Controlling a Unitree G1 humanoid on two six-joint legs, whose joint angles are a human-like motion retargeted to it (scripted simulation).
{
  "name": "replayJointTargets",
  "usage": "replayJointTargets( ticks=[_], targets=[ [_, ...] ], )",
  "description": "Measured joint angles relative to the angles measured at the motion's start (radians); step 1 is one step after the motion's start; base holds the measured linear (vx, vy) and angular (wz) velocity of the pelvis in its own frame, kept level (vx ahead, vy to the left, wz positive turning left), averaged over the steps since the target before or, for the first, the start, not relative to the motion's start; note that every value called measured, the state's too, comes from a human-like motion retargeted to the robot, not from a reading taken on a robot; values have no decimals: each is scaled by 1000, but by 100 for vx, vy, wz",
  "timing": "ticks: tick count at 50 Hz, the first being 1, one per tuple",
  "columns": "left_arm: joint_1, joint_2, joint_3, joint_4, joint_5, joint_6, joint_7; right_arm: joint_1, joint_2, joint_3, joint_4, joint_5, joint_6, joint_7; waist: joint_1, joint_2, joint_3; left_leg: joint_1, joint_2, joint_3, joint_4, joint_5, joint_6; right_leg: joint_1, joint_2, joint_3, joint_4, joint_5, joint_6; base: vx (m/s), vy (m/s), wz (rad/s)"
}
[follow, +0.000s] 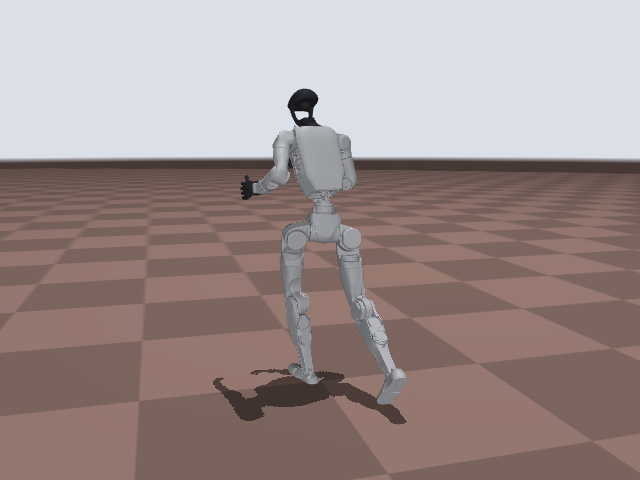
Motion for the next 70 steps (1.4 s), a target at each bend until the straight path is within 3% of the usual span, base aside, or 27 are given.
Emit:
replayJointTargets(
  ticks=[2,5,7,9,12,16,18,20,22,24,28,32,35,38,40,42,45,46,49,51,53,57,61,63,65,67,70],
  targets=[
    [-262,-61,-103,69,90,17,43,157,-21,-45,42,-99,-5,-40,-35,-23,7,16,-16,-29,69,-61,32,-147,-18,-58,311,-41,32,101,9,90],
    [-606,-139,-170,66,103,20,99,413,-82,-141,49,-124,7,-7,-148,-27,-54,41,-22,-79,59,-91,46,-411,-74,-160,612,-194,-51,96,3,86],
    [-789,-169,-178,39,99,6,127,564,-154,-207,21,8,15,63,-273,26,-93,91,1,-129,-4,-63,34,-528,-62,-215,624,-272,-113,94,-2,102],
    [-933,-174,-190,11,109,-18,170,678,-243,-259,-3,161,17,112,-410,96,-113,152,38,-181,-71,-6,8,-601,-29,-266,525,-306,-137,95,-8,104],
    [-1085,-140,-241,-18,123,-57,243,783,-369,-323,-11,291,19,152,-584,166,-125,233,82,-239,-139,96,-40,-659,9,-322,226,-290,-115,98,-19,76],
    [-1186,-95,-315,-5,77,-84,277,842,-421,-396,35,319,53,177,-698,155,-128,335,57,-292,-126,185,-64,-656,-26,-432,-231,-276,-45,104,-31,31],
    [-1156,-91,-334,8,-5,-74,218,831,-374,-419,85,241,79,136,-686,117,-108,378,31,-317,-27,198,-42,-627,-37,-467,-310,-235,-37,108,-35,-45],
    [-1053,-84,-325,19,-74,-35,108,777,-298,-407,123,199,110,156,-638,99,-77,350,26,-343,196,211,-7,-595,-20,-451,-252,-265,-97,106,-33,-102],
    [-868,-69,-291,36,-10,22,44,669,-265,-357,148,37,90,92,-583,118,-54,260,40,-373,463,278,-5,-588,22,-406,-113,-388,-177,104,-26,-122],
    [-622,-58,-233,48,97,69,-10,513,-261,-291,126,-191,74,46,-530,134,-47,159,51,-376,678,338,-18,-589,52,-372,6,-474,-219,104,-19,-126],
    [-97,-33,-102,-4,34,93,-120,185,-182,-198,-6,-467,76,64,-354,81,-86,-20,45,-293,845,234,23,-535,53,-271,50,-506,-196,105,-12,-152],
    [212,106,-30,-86,-74,48,-95,-3,-12,-109,-85,-419,56,-21,-69,-41,-117,-107,40,-140,619,99,79,-423,-8,-143,-65,-375,-140,107,2,-154],
    [321,220,55,-127,-104,20,-82,-107,66,-26,-115,-369,35,-74,126,-96,-112,-85,32,-48,230,92,49,-333,-48,-80,-146,-224,-88,109,19,-120],
    [368,271,141,-141,-120,17,-82,-185,83,54,-141,-280,21,-79,231,-71,-123,-33,66,52,-170,112,-34,-228,-20,-55,-182,-123,-66,110,32,-59],
    [371,255,172,-139,-120,28,-104,-213,79,101,-162,-179,18,-39,248,-22,-129,-6,82,91,-316,190,-91,-127,8,-61,-197,-83,-74,110,37,16],
    [303,196,157,-121,-100,45,-141,-208,68,122,-187,-56,36,69,210,23,-107,2,64,41,-249,206,-69,-49,8,-104,-152,-55,-72,107,39,97],
    [59,94,61,-46,-32,51,-182,-104,36,67,-187,13,57,200,143,38,-44,22,21,-25,4,-1,32,-63,-40,-190,133,-57,-10,103,33,114],
    [-60,54,14,-18,-5,58,-153,-34,14,39,-170,-42,47,173,129,28,-35,25,9,-29,52,-36,46,-132,-70,-214,282,-95,-10,98,22,79],
    [-422,-61,-95,29,49,45,-27,179,-75,-41,-112,-241,11,73,48,10,-51,41,-9,-47,109,-82,64,-357,-145,-269,608,-227,-74,93,16,68],
    [-639,-126,-131,29,54,21,38,300,-159,-100,-96,-281,6,67,-65,34,-83,75,-4,-93,78,-68,58,-479,-133,-286,662,-291,-124,90,11,104],
    [-818,-168,-158,12,37,10,89,402,-260,-160,-104,-224,15,89,-219,88,-114,125,14,-157,23,-25,36,-562,-81,-301,599,-322,-146,90,5,140],
    [-1089,-131,-260,-16,1,-36,163,559,-430,-265,-88,-55,26,109,-526,190,-142,226,61,-268,-71,99,-31,-632,-10,-349,211,-287,-116,94,-10,144],
    [-1291,-46,-377,56,-56,-52,193,757,-433,-452,-32,-5,6,57,-647,190,-136,342,36,-351,-97,170,-39,-634,-53,-466,-240,-260,-47,101,-28,70],
    [-1322,-39,-413,94,-67,-30,161,854,-342,-534,-10,-11,1,29,-600,168,-111,404,16,-372,-43,177,-7,-623,-66,-514,-321,-228,-28,105,-33,-52],
    [-1260,-48,-423,87,-34,2,101,885,-229,-549,8,-5,13,18,-520,157,-74,416,9,-372,117,189,29,-599,-55,-493,-272,-219,-75,104,-30,-115],
    [-1071,-52,-409,50,48,18,86,814,-146,-474,19,-2,15,-9,-468,161,-42,364,22,-372,348,250,36,-612,-36,-442,-72,-323,-146,105,-23,-111],
    [-672,-87,-322,54,125,14,117,559,-98,-346,1,-59,36,-28,-446,159,-16,200,56,-339,702,273,32,-571,-9,-412,35,-437,-177,100,-16,-75]
  ],
)
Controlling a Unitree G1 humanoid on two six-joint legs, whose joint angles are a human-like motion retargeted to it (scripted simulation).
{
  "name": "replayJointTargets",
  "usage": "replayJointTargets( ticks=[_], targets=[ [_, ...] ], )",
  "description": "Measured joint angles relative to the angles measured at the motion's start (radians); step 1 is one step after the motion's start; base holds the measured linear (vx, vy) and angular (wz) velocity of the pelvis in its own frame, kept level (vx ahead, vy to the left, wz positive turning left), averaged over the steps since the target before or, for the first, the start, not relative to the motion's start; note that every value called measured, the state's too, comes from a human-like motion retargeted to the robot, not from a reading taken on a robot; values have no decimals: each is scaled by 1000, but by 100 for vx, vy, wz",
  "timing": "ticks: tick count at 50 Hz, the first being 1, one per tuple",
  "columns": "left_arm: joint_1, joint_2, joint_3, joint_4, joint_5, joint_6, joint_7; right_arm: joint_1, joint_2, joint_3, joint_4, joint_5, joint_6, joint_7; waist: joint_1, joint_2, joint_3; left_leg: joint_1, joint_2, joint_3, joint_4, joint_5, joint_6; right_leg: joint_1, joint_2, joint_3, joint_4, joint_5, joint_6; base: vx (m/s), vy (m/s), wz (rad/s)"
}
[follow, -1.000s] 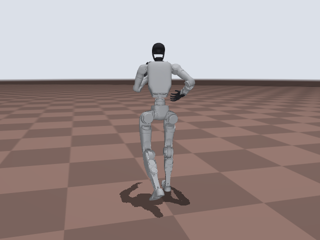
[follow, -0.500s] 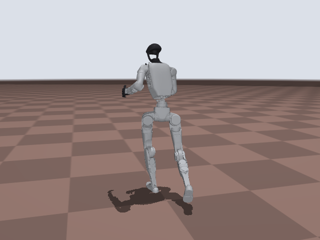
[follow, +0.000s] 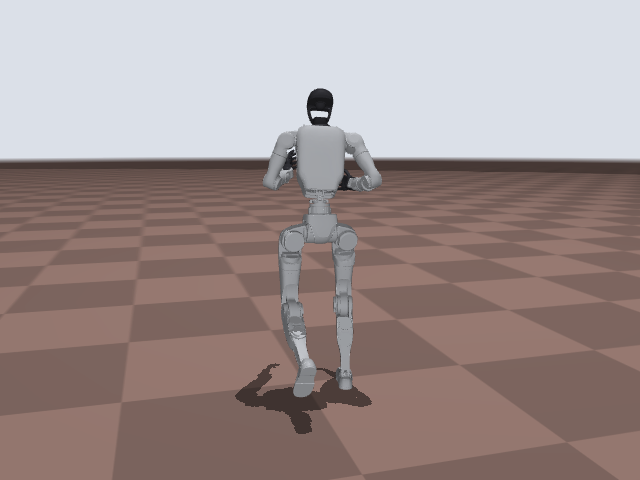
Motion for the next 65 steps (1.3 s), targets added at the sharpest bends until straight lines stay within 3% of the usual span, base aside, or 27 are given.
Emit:
replayJointTargets(
  ticks=[3,7,11,15,17,20,23,25,27,29,34,38,40,41,42,45,48,52,55,57,60,62,63,65],
  targets=[
    [430,-65,144,5,-177,-13,-4,-298,145,50,-31,-79,-23,-77,74,-52,-43,-177,18,76,161,-127,58,39,-5,44,0,-32,11,101,-11,-87],
    [835,13,313,-70,-334,-37,-45,-504,286,42,-120,-172,-53,-157,346,-159,-104,-309,-6,218,-3,-216,102,134,-48,140,-112,53,30,103,2,-126],
    [1041,123,486,-143,-376,-89,-8,-584,257,85,-197,-84,-107,-195,535,-197,-116,-278,-27,321,-519,-177,17,274,-67,213,-213,225,83,106,23,-67],
    [1075,109,549,-177,-339,-100,21,-497,159,152,-245,126,-103,-53,505,-68,-90,-146,42,535,-966,-89,-123,487,38,266,-221,348,100,107,33,68],
    [997,88,514,-168,-275,-84,21,-407,96,178,-245,195,-69,44,436,-21,-62,-109,55,584,-924,-98,-101,511,72,291,-70,375,138,102,28,152],
    [747,72,402,-78,-164,-64,59,-308,21,203,-138,98,-55,40,337,-61,-33,-127,29,499,-674,-325,21,364,29,280,363,335,222,95,15,145],
    [391,53,233,19,-155,-77,195,-209,-3,233,28,-276,-43,-227,243,-116,-53,-154,0,434,-529,-419,40,150,-82,213,687,207,163,88,4,137],
    [144,22,147,47,-150,-81,359,-95,12,216,69,-347,-30,-368,161,-118,-66,-118,-20,366,-533,-427,34,61,-131,155,749,135,100,85,-1,190],
    [-81,-7,93,25,-121,-70,213,20,5,144,44,-217,-74,-344,52,-86,-87,-79,-18,267,-576,-395,10,2,-143,77,682,99,58,83,-7,235],
    [-271,-43,68,13,-58,-60,172,109,-40,50,12,-89,-99,-258,-70,-43,-101,-31,-4,165,-630,-343,-22,-19,-143,1,516,108,57,82,-16,247],
    [-584,-97,-32,-32,98,-82,236,203,-160,-101,13,106,-74,-64,-320,9,-150,68,11,-21,-719,-234,-101,-2,-165,-26,-156,222,135,83,-37,202],
    [-650,-94,-94,-110,125,-106,190,219,-146,-158,67,170,-37,5,-348,-6,-160,175,51,-78,-716,-276,-119,4,-219,-3,-427,205,218,81,-60,109],
    [-580,-93,-85,-153,62,-112,97,183,-106,-156,113,168,-28,-3,-299,-20,-134,194,85,-50,-603,-338,-78,27,-227,-29,-414,298,223,70,-60,38],
    [-499,-95,-83,-156,-11,-104,70,140,-85,-134,138,162,-21,-34,-273,-25,-116,173,90,-29,-489,-362,-28,34,-244,-42,-358,310,214,67,-44,32],
    [-400,-96,-86,-151,-91,-92,55,96,-68,-107,161,152,-12,-68,-246,-24,-100,143,108,-8,-367,-378,13,23,-253,-50,-267,291,196,68,-38,27],
    [16,-92,-112,-38,-289,-14,82,-92,-41,21,207,82,34,-176,-144,4,-62,4,221,52,-5,-398,87,-89,-223,-40,119,90,101,61,-44,-3],
    [380,-12,-76,77,-315,27,29,-356,8,148,191,3,66,-207,-16,-25,-48,-103,195,69,127,-476,140,-36,-196,-70,128,40,73,48,-36,9],
    [701,263,64,-7,-430,-14,-55,-567,67,194,77,51,7,-167,227,-97,-96,-218,87,127,-16,-472,127,70,-185,-127,23,81,53,48,-19,55],
    [830,429,208,-92,-497,-37,-90,-606,62,237,-19,121,-43,-116,389,-133,-150,-230,32,225,-356,-429,83,161,-155,-166,-92,183,58,52,-3,115],
    [891,481,322,-112,-437,-27,-131,-610,47,251,-55,180,-48,-44,427,-124,-172,-173,13,324,-655,-360,23,238,-104,-175,-146,270,68,53,7,193],
    [925,431,411,-127,-379,-31,-128,-602,35,248,-88,190,-15,45,381,-56,-196,-98,4,550,-941,-207,-59,317,9,-126,-122,377,82,51,8,281],
    [908,338,399,-129,-296,-39,-78,-576,29,250,-127,131,9,71,308,-11,-205,-61,-3,738,-975,-179,-59,302,82,-13,-18,423,120,49,5,329],
    [895,279,377,-125,-237,-42,-53,-554,19,253,-156,101,15,80,268,10,-210,-53,9,815,-935,-230,-39,282,115,54,53,438,149,48,4,310],
    [824,158,300,-80,-151,-37,6,-525,12,269,-187,69,22,106,223,36,-217,-58,22,814,-890,-350,11,189,143,139,261,459,211,40,3,238]
  ],
)
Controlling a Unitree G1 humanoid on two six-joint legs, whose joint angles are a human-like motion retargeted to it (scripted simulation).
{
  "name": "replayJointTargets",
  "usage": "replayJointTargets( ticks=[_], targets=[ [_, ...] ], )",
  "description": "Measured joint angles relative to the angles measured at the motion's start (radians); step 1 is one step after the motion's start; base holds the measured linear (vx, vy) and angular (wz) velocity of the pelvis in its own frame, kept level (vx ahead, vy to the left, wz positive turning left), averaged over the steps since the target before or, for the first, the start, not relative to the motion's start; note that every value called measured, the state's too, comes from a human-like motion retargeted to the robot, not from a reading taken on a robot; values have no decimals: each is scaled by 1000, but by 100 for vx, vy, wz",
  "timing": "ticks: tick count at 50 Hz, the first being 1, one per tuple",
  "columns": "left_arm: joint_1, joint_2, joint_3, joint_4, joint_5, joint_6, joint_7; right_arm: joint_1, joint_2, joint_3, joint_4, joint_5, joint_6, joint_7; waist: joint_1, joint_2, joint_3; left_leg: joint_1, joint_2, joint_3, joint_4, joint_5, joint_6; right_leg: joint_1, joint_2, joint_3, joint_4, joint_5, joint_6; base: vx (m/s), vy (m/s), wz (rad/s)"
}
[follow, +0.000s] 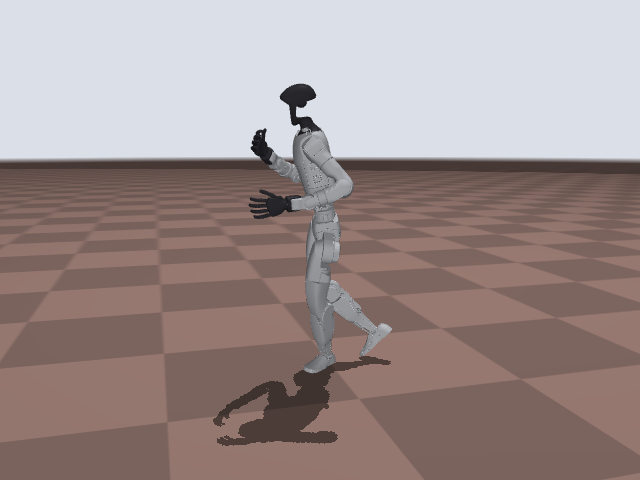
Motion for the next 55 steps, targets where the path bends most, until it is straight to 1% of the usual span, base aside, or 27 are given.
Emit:
replayJointTargets(
  ticks=[2,5,6,8,10,12,13,15,17,20,22,25,28,30,32,33,35,37,40,43,45,47,50,51,52,53,55],
  targets=[
    [-164,-107,-111,112,17,15,82,6,44,41,41,10,31,52,1,-7,29,9,-31,-129,-39,-86,38,-127,-117,-60,272,-20,-58,29,8,155],
    [-470,-222,-292,296,-24,84,251,120,110,20,135,-16,107,55,-31,-38,105,-5,-64,-283,95,-166,95,-236,-356,-121,565,-183,-270,29,16,263],
    [-571,-233,-342,298,4,65,206,182,127,-29,146,-46,96,25,-61,-36,132,-4,-72,-359,123,-163,90,-257,-341,-93,596,-237,-280,30,15,404],
    [-745,-262,-403,273,33,68,124,327,153,-141,142,-42,59,-30,-147,-13,170,13,-85,-530,153,-135,70,-283,-256,-32,606,-314,-262,35,13,493],
    [-891,-316,-409,218,69,83,47,490,159,-270,108,112,17,-16,-280,33,198,54,-91,-718,144,-73,28,-280,-162,-14,538,-341,-221,44,14,553],
    [-1016,-395,-393,193,188,81,258,631,149,-385,111,317,4,41,-423,74,211,100,-89,-881,113,17,-23,-281,-130,-51,415,-347,-203,51,12,528],
    [-1069,-423,-409,165,228,45,149,687,134,-438,135,347,0,96,-482,87,212,118,-82,-946,96,66,-62,-286,-124,-80,338,-351,-199,53,7,474],
    [-1185,-493,-429,155,282,12,133,770,140,-513,210,569,47,204,-572,101,210,149,-69,-1039,58,167,-125,-297,-128,-139,149,-354,-186,53,2,412],
    [-1328,-587,-468,187,263,48,322,787,113,-556,324,623,55,173,-586,99,222,181,-69,-1060,24,251,-154,-303,-151,-195,-87,-338,-165,55,-6,311],
    [-1465,-611,-515,167,289,14,171,797,20,-567,502,556,45,131,-585,72,214,243,-72,-1027,3,310,-207,-304,-169,-282,-443,-343,-101,59,-19,219],
    [-1505,-599,-506,152,293,16,105,739,-58,-529,623,352,29,54,-574,52,231,317,-72,-1014,20,310,-195,-285,-142,-222,-566,-305,-73,67,-26,142],
    [-1448,-529,-483,101,183,31,-28,600,-110,-437,675,0,54,-68,-504,28,276,376,-79,-974,186,304,-112,-226,-113,-97,-501,-301,-136,70,-27,42],
    [-1210,-388,-463,117,43,78,-90,361,-39,-313,670,-1,58,-132,-420,28,308,233,-78,-918,597,376,-70,-177,-112,-99,-352,-432,-215,71,-22,4],
    [-961,-250,-451,126,29,90,-164,210,58,-222,653,86,32,-128,-368,6,280,93,-74,-879,824,400,-68,-152,-115,-102,-326,-463,-225,71,-21,-5],
    [-672,-100,-424,78,-13,76,-168,102,141,-172,592,89,8,-138,-251,-36,189,-75,-65,-786,957,312,-71,-207,-142,-70,-248,-488,-224,75,-19,-55],
    [-566,-30,-398,61,-60,65,-192,28,178,-144,553,58,8,-156,-192,-64,191,-115,-67,-746,967,242,-7,-156,-151,-59,-325,-462,-213,71,-15,-65],
    [-348,148,-313,3,-222,44,-237,-103,248,-102,469,-11,-1,-200,-51,-145,188,-189,-46,-625,937,135,67,-109,-183,-23,-387,-423,-193,73,-9,-73],
    [-174,299,-220,-28,-314,28,-258,-182,265,-65,374,-37,-31,-229,95,-215,184,-247,-57,-541,802,97,77,-80,-225,4,-433,-369,-163,79,3,-57],
    [42,436,-37,-58,-339,19,-270,-223,246,1,243,4,-77,-228,291,-281,182,-275,-89,-482,430,129,30,-32,-256,38,-496,-262,-118,84,15,-42],
    [194,369,161,-106,-456,77,-344,-179,206,67,148,112,-59,-129,405,-250,182,-188,-55,-395,5,153,-57,72,-205,65,-529,-165,-108,89,28,-17],
    [238,264,242,-128,-382,97,-383,-110,182,102,112,200,-27,-24,410,-201,175,-148,-37,-397,-94,204,-92,154,-162,70,-514,-117,-129,92,34,66],
    [190,132,247,-122,-349,110,-408,-11,159,119,107,277,4,58,371,-173,175,-125,-39,-450,4,153,-57,186,-153,60,-398,-90,-136,90,36,137],
    [-47,-22,151,-43,-143,93,-326,161,125,116,157,203,-27,31,308,-163,186,-86,-68,-543,153,-9,14,82,-160,68,-3,-77,-93,87,30,151],
    [-183,-57,87,9,-32,63,-125,226,114,94,185,95,-47,-46,290,-173,186,-90,-85,-567,194,-39,35,12,-171,71,133,-108,-92,86,22,150],
    [-314,-90,25,47,37,44,17,293,106,67,212,-3,-61,-114,267,-181,186,-88,-99,-591,226,-64,49,-55,-181,70,253,-148,-100,86,19,158],
    [-436,-120,-35,59,21,50,37,362,100,31,237,-79,-61,-169,235,-185,185,-76,-108,-616,242,-80,49,-113,-189,59,341,-204,-124,86,18,172],
    [-668,-180,-143,54,-16,36,37,499,82,-59,249,-87,-24,-136,135,-175,180,-33,-116,-681,232,-83,27,-212,-193,20,428,-304,-174,87,17,203]
  ],
)
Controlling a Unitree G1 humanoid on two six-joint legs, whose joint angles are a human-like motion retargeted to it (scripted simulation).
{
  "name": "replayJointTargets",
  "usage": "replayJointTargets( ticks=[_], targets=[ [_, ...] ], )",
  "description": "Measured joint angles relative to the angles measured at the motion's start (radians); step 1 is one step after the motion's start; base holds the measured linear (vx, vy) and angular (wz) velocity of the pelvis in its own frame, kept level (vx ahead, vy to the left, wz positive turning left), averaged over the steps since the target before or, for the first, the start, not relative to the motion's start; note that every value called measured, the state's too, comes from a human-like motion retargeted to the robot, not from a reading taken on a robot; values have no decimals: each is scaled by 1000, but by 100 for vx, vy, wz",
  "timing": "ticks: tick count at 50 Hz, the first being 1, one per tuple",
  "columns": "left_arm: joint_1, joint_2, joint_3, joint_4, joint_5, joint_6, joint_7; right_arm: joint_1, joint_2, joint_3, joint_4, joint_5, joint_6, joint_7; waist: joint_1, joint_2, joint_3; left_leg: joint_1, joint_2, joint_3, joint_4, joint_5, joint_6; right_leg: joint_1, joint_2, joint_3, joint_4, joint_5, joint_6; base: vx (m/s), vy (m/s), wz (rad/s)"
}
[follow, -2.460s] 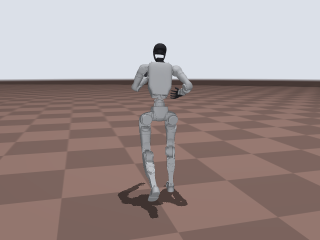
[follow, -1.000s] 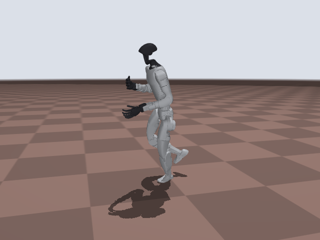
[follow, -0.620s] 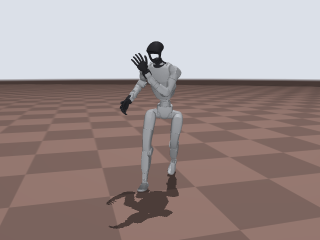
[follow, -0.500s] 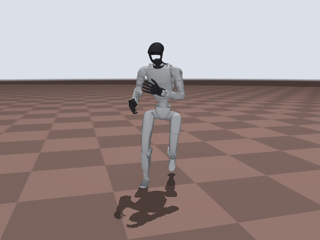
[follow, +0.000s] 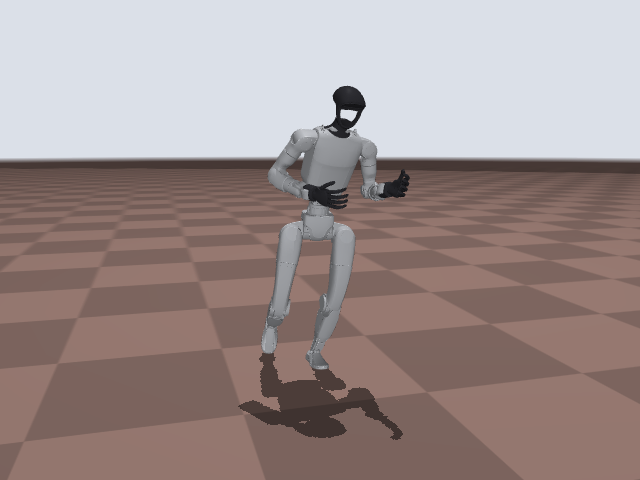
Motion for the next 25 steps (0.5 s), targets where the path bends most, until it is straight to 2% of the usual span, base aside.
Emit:
replayJointTargets(
  ticks=[2,5,8,10,12,13,15,16,17,18,20,22,25],
  targets=[
    [-187,-51,-71,-38,-52,-47,31,107,-60,-93,-22,130,48,98,-162,47,-8,66,14,-91,-54,47,-45,-53,22,-60,-64,-47,-20,89,14,249],
    [-407,-53,-136,-75,31,-84,27,193,-206,-176,-48,372,78,242,-444,137,-17,164,61,-236,-142,177,-135,-71,72,-161,-370,-33,0,94,2,259],
    [-570,-9,-208,-77,57,-78,-26,210,-335,-206,-41,505,88,308,-653,167,-43,240,56,-348,-202,317,-202,-55,68,-268,-807,44,69,101,-15,205],
    [-655,-31,-283,-71,-108,-96,-86,206,-386,-223,-24,550,111,328,-744,163,-54,313,41,-405,-241,394,-226,-50,58,-339,-1015,56,134,107,-27,147],
    [-718,-41,-341,-22,-194,-92,-111,216,-388,-252,-10,537,125,322,-759,144,-57,401,29,-429,-252,444,-211,-45,67,-317,-1072,68,174,109,-32,52],
    [-747,-42,-368,12,-149,-104,-59,218,-370,-266,-6,508,115,301,-738,127,-51,442,15,-425,-232,459,-186,-30,74,-278,-1061,82,172,109,-34,-32],
    [-738,-32,-347,62,9,-43,-84,197,-322,-262,3,432,100,252,-677,92,-37,475,-23,-390,-95,477,-148,17,89,-205,-991,60,102,107,-33,-88],
    [-674,-51,-311,47,-32,-19,-126,139,-297,-216,21,390,80,183,-655,88,-25,440,-30,-350,42,478,-151,34,98,-178,-935,4,47,103,-29,-97],
    [-601,-57,-270,37,7,-3,-139,71,-275,-164,42,344,53,106,-640,88,-14,392,-29,-308,186,468,-154,48,106,-156,-881,-49,0,100,-25,-74],
    [-508,-36,-219,36,207,-5,-94,-17,-256,-99,70,292,13,14,-642,93,-7,319,-13,-261,344,439,-160,56,113,-145,-832,-98,-30,97,-23,-46],
    [-264,-36,-121,25,367,-17,-36,-202,-183,5,123,178,-30,-160,-641,92,-3,171,39,-163,596,347,-143,83,112,-133,-777,-156,-48,95,-23,-25],
    [0,-31,-29,10,292,-17,-47,-348,-56,30,141,87,-27,-247,-583,70,-22,25,82,-72,724,281,-83,108,105,-103,-778,-171,-46,94,-25,-66],
    [348,83,78,-46,82,-20,-118,-466,148,-1,95,51,-29,-221,-359,-10,-70,-138,91,53,706,224,-3,143,78,-1,-818,-148,-34,96,-21,-157]
  ],
)
